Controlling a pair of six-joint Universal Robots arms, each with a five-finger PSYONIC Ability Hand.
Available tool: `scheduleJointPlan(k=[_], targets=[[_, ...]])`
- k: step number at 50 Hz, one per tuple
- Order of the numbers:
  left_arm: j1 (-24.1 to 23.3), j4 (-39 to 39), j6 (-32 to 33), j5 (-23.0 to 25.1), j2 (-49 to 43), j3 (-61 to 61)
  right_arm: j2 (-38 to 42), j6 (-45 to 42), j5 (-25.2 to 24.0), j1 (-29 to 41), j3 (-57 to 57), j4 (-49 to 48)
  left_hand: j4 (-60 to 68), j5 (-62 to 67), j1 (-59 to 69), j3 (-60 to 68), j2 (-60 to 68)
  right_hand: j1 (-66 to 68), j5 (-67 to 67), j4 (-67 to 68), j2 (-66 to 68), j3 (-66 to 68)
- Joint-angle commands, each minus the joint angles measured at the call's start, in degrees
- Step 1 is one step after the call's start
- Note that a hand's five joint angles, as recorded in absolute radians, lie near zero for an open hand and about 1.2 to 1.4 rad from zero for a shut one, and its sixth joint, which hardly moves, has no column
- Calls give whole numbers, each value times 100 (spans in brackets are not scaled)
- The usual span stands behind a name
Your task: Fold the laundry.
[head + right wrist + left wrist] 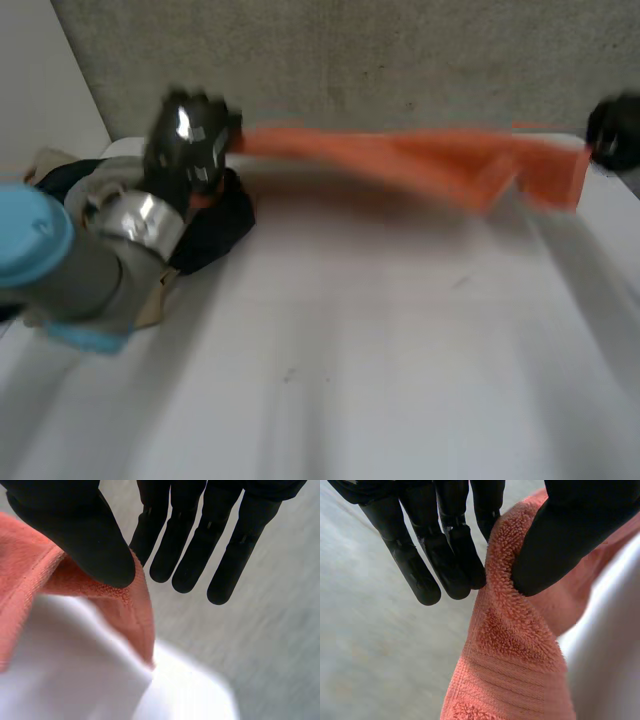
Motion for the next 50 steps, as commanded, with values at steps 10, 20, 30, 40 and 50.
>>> scheduleJointPlan(k=[10,20,30,40,50], targets=[[-329,-55,581,85,-114,-930,336,-2265,495,-288,705,927,1091,1377,1384,1136,1110,-4718,-4974,-5191,-5061,-5157],[-382,-55,563,93,353,-1149,-1088,-2344,583,-288,1663,1146,1091,1377,1384,1136,1110,-4367,-4623,-4840,-4710,-4806],[-373,-55,467,93,600,-1044,-1634,-2239,408,-226,2998,1631,1091,1377,1384,1136,1110,-3257,-3513,-3731,-3601,-3697],[-373,-46,317,102,582,-886,-1135,-1299,399,46,3562,321,1091,1377,1384,1136,1110,-2753,-3009,-3226,-3097,-3192],[-356,-38,203,102,573,-851,-475,-1219,443,318,3281,-303,1091,1377,1384,1136,1110,-1962,-2218,-2435,-2306,-2402]])
